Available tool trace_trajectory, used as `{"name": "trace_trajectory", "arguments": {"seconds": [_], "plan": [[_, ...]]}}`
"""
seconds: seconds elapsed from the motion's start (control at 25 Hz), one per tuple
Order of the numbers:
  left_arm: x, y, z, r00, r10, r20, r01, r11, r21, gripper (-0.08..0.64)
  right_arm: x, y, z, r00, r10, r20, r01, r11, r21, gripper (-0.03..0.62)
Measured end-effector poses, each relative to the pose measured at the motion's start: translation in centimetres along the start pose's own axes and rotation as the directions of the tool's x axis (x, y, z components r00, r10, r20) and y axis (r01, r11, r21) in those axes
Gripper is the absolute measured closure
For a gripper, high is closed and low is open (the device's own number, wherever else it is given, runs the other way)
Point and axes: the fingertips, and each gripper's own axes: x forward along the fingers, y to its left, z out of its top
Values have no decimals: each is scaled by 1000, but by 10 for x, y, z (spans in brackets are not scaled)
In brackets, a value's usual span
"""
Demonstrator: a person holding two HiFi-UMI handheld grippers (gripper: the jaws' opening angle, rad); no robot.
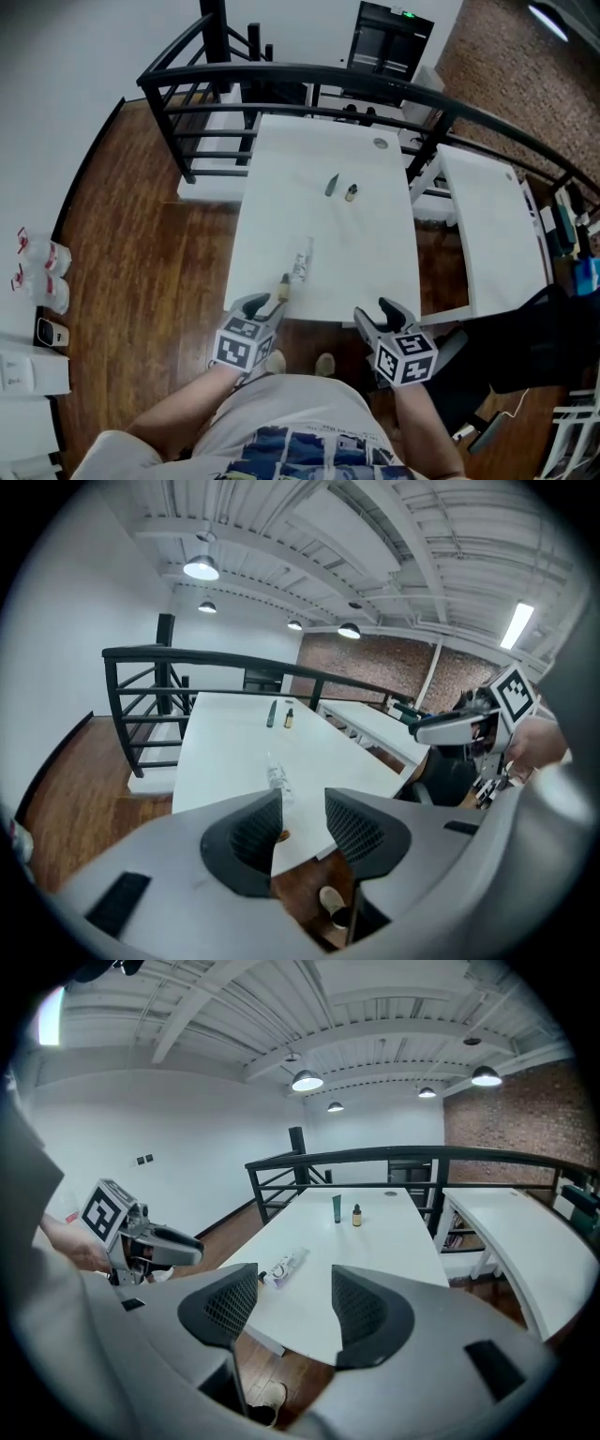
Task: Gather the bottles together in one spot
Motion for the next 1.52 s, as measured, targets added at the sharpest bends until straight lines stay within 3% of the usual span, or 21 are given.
{"name": "trace_trajectory", "arguments": {"seconds": [0.24,0.44,0.52,0.64,0.84,1.04,1.24,1.32,1.4,1.52], "plan": [[48,26,-47,985,7,-171,0,999,40,399,0,12,-10,1000,-12,-29,12,1000,1,321],[97,47,-72,956,93,-278,-55,988,141,380,1,21,-12,999,-13,-43,13,1000,-3,321],[112,52,-77,945,114,-306,-63,983,173,380,0,24,-15,999,-14,-48,14,1000,-2,321],[128,48,-79,940,91,-328,-39,986,161,348,0,26,-17,998,-16,-58,16,1000,0,321],[142,51,-88,927,113,-358,-51,983,177,372,-2,26,-23,997,-18,-70,19,1000,10,321],[137,58,-88,938,128,-323,-63,977,204,414,0,22,-25,997,-14,-76,15,1000,13,321],[109,66,-78,966,99,-239,-82,993,83,417,8,28,-24,997,18,-80,-17,1000,8,321],[92,58,-57,987,71,-144,-65,997,45,417,13,34,-22,996,46,-75,-45,999,14,321],[72,35,-25,1000,-3,-20,3,999,34,417,19,43,-16,994,94,-54,-91,995,50,321],[42,-7,20,984,-127,127,114,988,102,417,28,61,1,983,185,5,-184,973,142,321]]}}
